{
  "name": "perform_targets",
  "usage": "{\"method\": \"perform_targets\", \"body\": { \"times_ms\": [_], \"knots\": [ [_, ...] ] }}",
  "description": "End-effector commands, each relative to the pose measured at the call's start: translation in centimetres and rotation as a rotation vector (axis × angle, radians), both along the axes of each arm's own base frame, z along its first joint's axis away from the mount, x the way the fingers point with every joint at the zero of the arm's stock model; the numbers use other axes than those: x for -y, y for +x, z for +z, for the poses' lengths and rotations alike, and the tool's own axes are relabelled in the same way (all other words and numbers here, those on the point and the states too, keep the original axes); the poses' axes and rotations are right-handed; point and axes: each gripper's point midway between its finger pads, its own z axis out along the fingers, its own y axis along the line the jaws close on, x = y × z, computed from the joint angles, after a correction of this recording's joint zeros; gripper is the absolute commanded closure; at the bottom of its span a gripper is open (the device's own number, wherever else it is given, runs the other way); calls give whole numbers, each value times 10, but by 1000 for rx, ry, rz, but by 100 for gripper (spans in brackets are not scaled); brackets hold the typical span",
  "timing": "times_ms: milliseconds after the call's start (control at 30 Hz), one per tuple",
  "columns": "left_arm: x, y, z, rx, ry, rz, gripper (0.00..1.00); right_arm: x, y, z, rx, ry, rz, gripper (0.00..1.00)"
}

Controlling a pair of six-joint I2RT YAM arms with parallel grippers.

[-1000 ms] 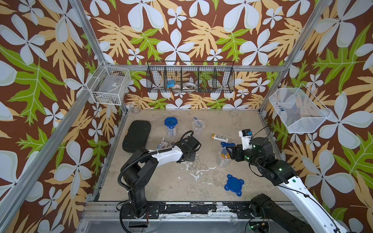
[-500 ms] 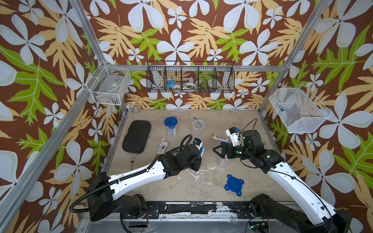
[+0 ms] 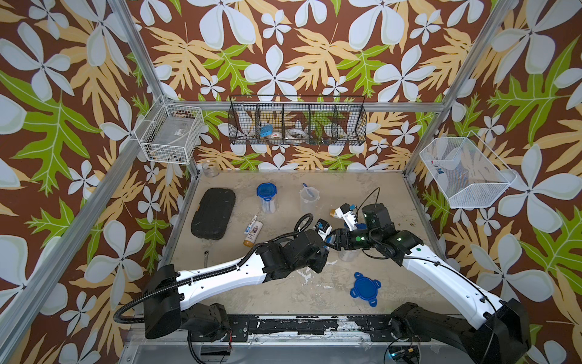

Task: Pack away toiletry kits
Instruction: Place the toiletry item into the container.

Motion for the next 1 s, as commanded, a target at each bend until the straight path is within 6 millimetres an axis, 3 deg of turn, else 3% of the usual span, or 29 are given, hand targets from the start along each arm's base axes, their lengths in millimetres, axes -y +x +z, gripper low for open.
{"method": "perform_targets", "body": {
  "times_ms": [0, 167, 233, 333, 467, 500, 667, 967],
  "knots": [
    [5, 4, 8, 25, -29, 13, 87, -2, 3, 8, 22, 19, -4, 51],
    [5, 4, 5, 23, -21, 14, 87, 0, 5, 12, 38, 9, -16, 79],
    [2, 5, 3, 24, -15, 24, 82, 2, 6, 15, 52, -3, -22, 88],
    [-3, 4, 2, 15, -17, 41, 56, 13, 11, 23, 118, -75, -59, 96],
    [-13, 4, -4, 6, -12, 82, 18, 51, 26, 22, 223, -292, -185, 100],
    [-16, 5, -6, 2, -6, 89, 14, 62, 30, 22, 245, -343, -220, 100],
    [-23, 5, -20, -18, 44, 112, 11, 103, 50, 25, 370, -516, -390, 100],
    [-29, 11, -24, -39, 47, 158, 11, 120, 74, 26, 485, -601, -497, 100]
  ]
}}
